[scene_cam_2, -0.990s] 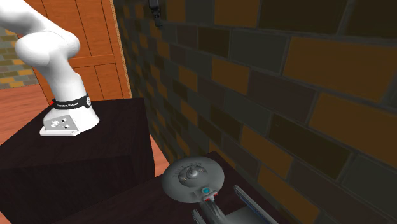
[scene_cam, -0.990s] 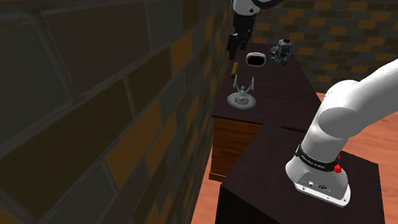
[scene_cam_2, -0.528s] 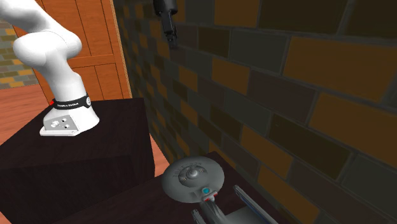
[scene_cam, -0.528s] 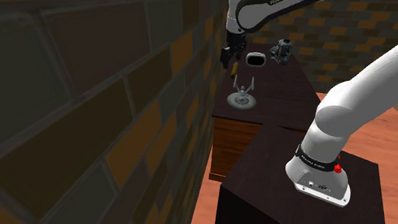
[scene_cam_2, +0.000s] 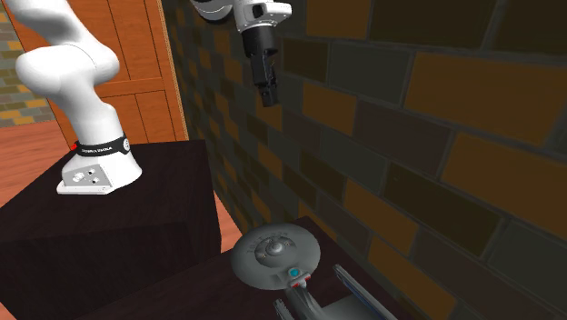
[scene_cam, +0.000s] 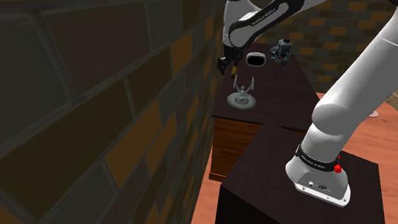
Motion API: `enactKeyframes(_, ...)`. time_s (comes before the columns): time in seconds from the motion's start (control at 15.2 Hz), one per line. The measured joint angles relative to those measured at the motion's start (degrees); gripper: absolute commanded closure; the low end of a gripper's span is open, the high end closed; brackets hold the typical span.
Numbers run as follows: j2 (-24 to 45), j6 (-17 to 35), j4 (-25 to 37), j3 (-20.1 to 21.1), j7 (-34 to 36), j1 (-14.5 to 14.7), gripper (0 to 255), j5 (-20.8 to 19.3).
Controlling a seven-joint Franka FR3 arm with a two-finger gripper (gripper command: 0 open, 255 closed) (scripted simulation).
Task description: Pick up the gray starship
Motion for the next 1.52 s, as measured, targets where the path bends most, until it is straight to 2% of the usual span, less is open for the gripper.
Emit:
enactKeyframes(0.59,16.6,10.4,7.1,-3.3,8.7,-4.4,0,-5.9)
enactKeyframes(0.99,27.7,15.0,14.3,-6.1,13.8,-6.2,0,-7.9)
enactKeyframes(1.52,43.0,18.5,27.2,-9.1,17.3,-9.5,0,-6.4)
